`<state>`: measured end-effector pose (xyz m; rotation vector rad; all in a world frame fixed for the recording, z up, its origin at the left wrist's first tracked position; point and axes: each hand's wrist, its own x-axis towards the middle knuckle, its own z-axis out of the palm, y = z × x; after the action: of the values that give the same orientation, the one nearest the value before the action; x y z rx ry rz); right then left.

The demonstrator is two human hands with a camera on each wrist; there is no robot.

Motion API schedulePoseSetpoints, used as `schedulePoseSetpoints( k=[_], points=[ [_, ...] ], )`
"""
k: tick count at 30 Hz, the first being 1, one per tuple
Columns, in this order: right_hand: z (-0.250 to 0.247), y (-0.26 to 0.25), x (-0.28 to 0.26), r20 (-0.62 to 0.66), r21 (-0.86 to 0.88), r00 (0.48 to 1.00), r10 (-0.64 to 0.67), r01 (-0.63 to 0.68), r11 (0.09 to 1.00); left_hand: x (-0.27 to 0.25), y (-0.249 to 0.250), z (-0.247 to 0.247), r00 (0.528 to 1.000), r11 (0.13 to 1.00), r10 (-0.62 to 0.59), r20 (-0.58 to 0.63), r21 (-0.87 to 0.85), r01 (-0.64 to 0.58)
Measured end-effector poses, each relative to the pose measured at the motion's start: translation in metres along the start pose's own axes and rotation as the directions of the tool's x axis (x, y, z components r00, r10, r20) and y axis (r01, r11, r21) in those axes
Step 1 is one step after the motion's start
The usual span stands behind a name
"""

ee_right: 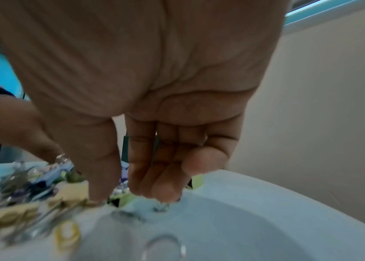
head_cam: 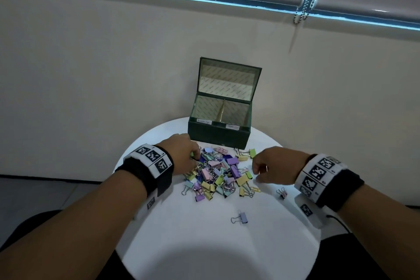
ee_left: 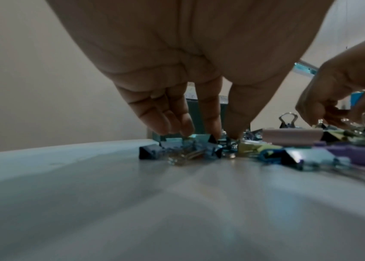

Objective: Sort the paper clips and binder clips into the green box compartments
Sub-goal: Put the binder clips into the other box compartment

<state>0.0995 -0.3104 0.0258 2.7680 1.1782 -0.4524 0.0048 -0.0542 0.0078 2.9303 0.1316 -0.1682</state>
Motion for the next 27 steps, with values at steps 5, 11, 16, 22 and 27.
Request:
schedulePoseSetpoints(
  k=[5, 11, 16, 22, 27],
  points=[
    [0.015, -0.007, -0.002, -0.008, 0.04, 1.0, 0.025, -0.024, 0.999, 0.0, 0.001, 0.0, 1.0, 1.0, -0.028, 0.013, 0.007, 0.028],
    [0.021, -0.017, -0.002, -0.004, -0.024, 0.998, 0.055, -0.055, 0.998, -0.001, 0.003, 0.0, 0.999, 0.999, -0.051, 0.0, 0.009, 0.051],
    [0.02, -0.02, -0.006, 0.043, -0.013, 0.996, 0.082, -0.082, 0.997, 0.002, -0.003, -0.001, 0.988, 0.989, -0.139, -0.073, 0.048, 0.142],
    [-0.001, 0.0, -0.011, -0.13, 0.367, 0.99, 0.055, -0.003, 0.93, 0.005, -0.003, 0.002, 0.991, 0.996, -0.093, -0.096, 0.004, 0.094],
    [-0.004, 0.011, -0.012, -0.078, 0.997, 0.979, 0.189, 0.079, 0.0, 0.005, -0.005, 0.002, 0.995, 0.993, -0.096, -0.038, 0.063, 0.099]
  ],
)
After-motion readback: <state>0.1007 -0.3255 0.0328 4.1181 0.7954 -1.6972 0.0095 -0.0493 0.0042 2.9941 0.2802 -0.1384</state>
